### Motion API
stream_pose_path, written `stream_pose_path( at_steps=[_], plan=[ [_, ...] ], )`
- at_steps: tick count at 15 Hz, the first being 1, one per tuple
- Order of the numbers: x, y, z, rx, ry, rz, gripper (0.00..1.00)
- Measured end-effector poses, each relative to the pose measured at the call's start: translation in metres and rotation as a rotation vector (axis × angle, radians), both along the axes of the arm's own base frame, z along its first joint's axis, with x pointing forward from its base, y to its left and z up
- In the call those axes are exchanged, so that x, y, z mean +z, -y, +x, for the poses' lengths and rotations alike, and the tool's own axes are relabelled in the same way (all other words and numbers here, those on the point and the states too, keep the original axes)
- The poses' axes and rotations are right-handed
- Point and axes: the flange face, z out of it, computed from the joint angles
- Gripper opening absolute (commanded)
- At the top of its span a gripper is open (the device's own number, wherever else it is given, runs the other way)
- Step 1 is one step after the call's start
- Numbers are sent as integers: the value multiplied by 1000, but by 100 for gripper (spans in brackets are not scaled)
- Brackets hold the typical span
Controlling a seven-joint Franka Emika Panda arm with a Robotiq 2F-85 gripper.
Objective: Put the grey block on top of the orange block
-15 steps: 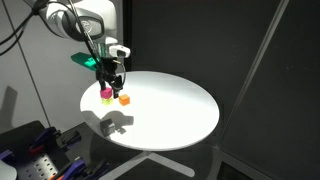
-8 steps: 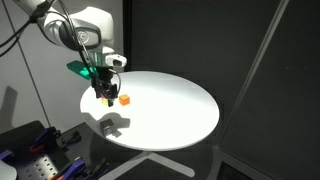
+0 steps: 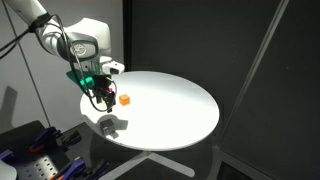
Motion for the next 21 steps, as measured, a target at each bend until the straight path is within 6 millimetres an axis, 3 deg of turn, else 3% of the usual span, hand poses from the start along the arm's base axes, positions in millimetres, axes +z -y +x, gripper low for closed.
stream_pose_path(
  at_steps=[11,21],
  plan=[
    [-48,-5,13,23,8,-8,100],
    [-84,-11,48,59,-38,-14,100]
  ],
)
